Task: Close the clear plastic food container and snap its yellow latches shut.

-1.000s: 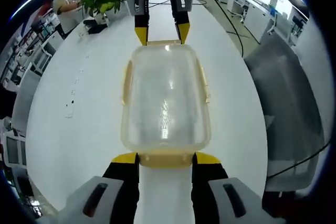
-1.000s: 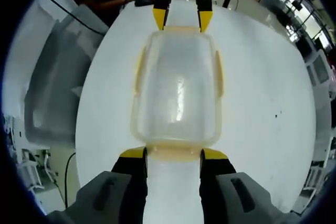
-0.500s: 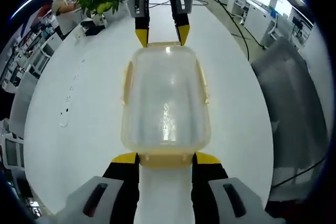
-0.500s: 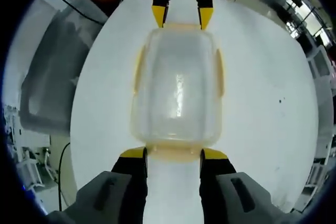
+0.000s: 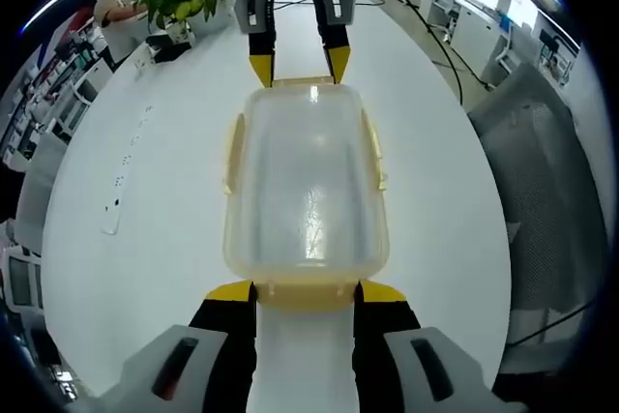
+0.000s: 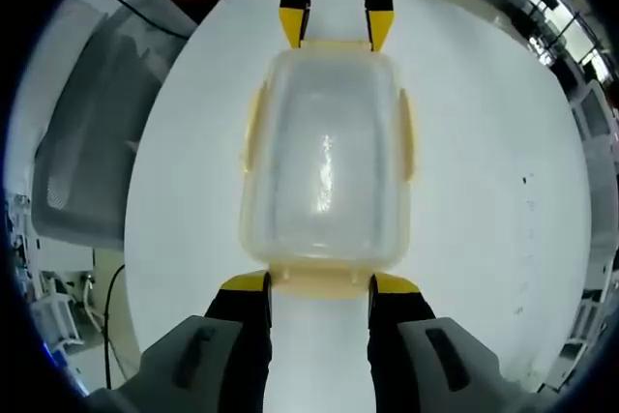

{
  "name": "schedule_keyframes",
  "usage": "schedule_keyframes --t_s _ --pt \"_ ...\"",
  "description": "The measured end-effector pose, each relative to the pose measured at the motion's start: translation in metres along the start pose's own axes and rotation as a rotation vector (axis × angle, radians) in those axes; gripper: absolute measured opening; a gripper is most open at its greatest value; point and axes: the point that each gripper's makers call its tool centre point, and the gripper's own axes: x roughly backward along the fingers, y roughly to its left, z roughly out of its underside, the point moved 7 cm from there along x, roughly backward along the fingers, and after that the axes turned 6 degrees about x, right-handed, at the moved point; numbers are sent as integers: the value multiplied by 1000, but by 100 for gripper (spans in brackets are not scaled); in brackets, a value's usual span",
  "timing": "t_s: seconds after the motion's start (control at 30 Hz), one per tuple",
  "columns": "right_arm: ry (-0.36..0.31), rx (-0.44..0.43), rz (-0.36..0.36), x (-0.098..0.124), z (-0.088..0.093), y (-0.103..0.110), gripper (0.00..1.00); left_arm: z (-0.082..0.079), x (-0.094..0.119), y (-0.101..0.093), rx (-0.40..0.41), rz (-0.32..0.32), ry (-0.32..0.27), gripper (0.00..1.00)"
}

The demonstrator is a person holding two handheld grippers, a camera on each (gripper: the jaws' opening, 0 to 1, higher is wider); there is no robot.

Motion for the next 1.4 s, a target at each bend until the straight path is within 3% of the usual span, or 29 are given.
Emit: schedule_keyframes --t_s 0.8,1.0,1.17,1.3,1.4 --pt "13 26 -11 0 0 -1 35 1 0 -3 29 10 -12 33" --pt "17 46 14 0 1 -4 37 2 -2 -3 11 1 -7 33" --pt "24 22 1 -4 5 -7 37 7 -3 -3 -31 -3 24 31" --pt "24 -5 -5 -6 7 -6 46 12 -2 -4 -23 4 39 35" --pt "19 -32 3 -1 10 -6 40 14 0 -4 -9 -2 34 35"
